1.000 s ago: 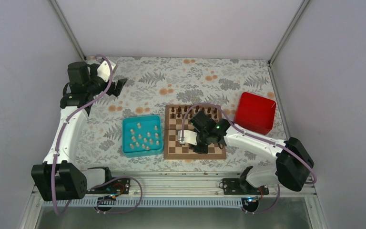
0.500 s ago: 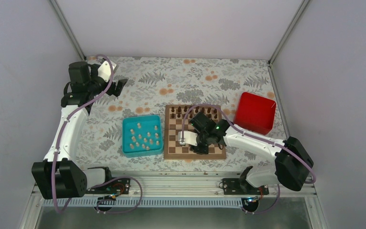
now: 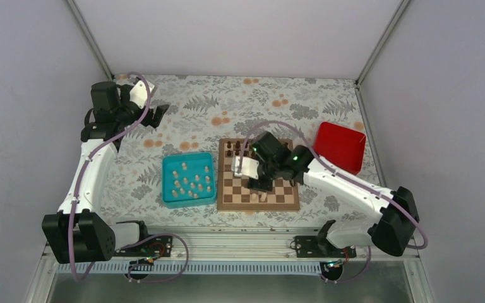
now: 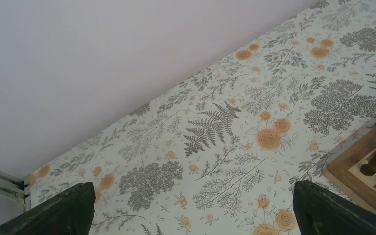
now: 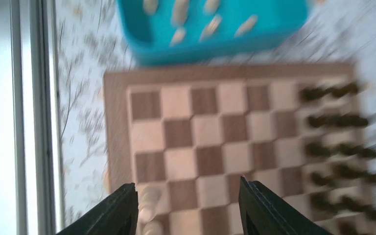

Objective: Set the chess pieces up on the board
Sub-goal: Place the chess piece on the chessboard, then pick up the chess piece from the storage box.

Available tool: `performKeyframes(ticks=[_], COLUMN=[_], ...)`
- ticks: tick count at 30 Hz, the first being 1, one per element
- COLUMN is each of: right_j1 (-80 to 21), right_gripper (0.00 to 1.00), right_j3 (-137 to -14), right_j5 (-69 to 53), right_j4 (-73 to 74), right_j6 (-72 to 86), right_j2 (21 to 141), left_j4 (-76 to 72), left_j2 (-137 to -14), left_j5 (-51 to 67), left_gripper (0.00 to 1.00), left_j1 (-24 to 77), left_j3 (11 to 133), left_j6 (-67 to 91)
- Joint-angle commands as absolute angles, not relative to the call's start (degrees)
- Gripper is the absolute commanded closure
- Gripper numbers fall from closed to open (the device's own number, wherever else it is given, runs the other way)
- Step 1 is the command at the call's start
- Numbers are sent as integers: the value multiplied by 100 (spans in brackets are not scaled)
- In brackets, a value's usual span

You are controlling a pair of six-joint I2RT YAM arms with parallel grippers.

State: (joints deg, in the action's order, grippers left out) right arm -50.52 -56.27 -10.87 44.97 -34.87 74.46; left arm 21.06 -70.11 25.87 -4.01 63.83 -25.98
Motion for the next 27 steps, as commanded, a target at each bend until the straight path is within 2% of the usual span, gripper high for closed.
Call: performKeyframes(ticks=[1,7,13,27], right_j1=[-5020,-5025,-5093,-5501], right_gripper=[46,45,45,46], right_j3=[-6750,-8244,-9229,-10416], right_j5=[-1036,-1152,-1417,-1372], right_j4=[4602,4635,4688,4743], right_j6=[-3415,-3393,-3464,-3531], right_j2=[7697,8853,10197,11889], left_j4=[1961,1928,1902,1889], left_j2=[-6978,-6913,-6903,-6976], left_j5=[2631,2614,2538,2462], left_gripper=[0,0,0,0], left_j1=[-433,-430,-425,-428], left_j3=[6398,6372,6430,6429], left_j6=[-2636,-2625,-2576,-2531])
